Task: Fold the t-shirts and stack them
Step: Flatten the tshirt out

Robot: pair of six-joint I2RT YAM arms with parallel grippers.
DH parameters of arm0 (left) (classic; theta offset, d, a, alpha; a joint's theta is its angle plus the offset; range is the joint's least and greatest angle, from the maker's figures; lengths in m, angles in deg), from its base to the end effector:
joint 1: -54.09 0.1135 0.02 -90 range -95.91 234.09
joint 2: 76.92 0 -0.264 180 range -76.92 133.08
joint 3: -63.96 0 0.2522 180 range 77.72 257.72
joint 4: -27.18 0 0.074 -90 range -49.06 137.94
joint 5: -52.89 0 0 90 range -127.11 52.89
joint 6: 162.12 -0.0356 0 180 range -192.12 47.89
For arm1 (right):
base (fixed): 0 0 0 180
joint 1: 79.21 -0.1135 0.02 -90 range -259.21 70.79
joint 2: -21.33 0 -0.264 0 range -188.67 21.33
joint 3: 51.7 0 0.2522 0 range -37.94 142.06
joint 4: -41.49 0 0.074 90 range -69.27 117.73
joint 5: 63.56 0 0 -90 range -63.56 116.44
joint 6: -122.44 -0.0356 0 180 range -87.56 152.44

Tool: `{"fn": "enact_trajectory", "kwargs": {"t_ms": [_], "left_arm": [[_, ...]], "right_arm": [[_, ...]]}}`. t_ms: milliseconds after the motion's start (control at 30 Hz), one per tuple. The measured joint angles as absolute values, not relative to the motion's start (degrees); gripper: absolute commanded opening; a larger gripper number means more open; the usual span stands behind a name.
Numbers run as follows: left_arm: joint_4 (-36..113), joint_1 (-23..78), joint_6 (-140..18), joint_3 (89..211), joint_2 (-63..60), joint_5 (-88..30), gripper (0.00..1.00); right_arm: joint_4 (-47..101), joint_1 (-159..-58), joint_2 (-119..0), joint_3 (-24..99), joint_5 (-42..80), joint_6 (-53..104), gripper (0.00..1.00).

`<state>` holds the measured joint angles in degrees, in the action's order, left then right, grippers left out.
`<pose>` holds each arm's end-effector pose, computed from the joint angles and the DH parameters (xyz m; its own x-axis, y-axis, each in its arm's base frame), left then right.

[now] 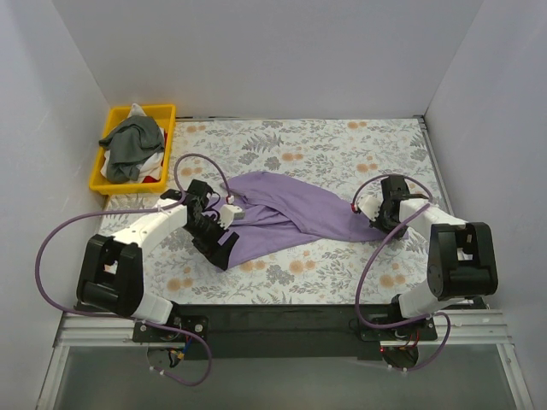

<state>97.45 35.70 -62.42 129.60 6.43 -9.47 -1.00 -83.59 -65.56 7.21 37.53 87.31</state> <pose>0.2163 -0.0893 0.1935 -0.9845 0.1700 0.0434 0.1310 0.8767 -0.4629 0.2646 0.0134 0.1561 -0.5319 -0.8457 -0.0441 -0.7748 0.5070 -0.3777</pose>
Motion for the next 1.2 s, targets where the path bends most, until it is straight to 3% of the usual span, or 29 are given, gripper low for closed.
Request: {"fn": "enact_trajectory", "kwargs": {"t_ms": [367, 933, 1033, 1200], "left_arm": [[94.91, 31.98, -62.73, 126.82, 2.67, -11.83, 0.65], [85.58, 24.16, -63.47, 120.40, 2.25, -19.59, 0.51], [83.09, 23.50, -63.58, 119.33, 2.71, -21.71, 0.38], [80.11, 22.84, -63.75, 118.69, 2.82, -24.90, 0.04]], "right_arm": [[-4.72, -83.37, -64.51, 12.78, 35.48, 84.40, 0.01], [-20.87, -76.11, -67.44, 33.94, 14.08, 74.00, 0.01], [-23.63, -74.02, -68.97, 37.35, 9.97, 73.12, 0.01], [-27.71, -72.35, -70.30, 40.23, 4.37, 73.15, 0.01]]}}
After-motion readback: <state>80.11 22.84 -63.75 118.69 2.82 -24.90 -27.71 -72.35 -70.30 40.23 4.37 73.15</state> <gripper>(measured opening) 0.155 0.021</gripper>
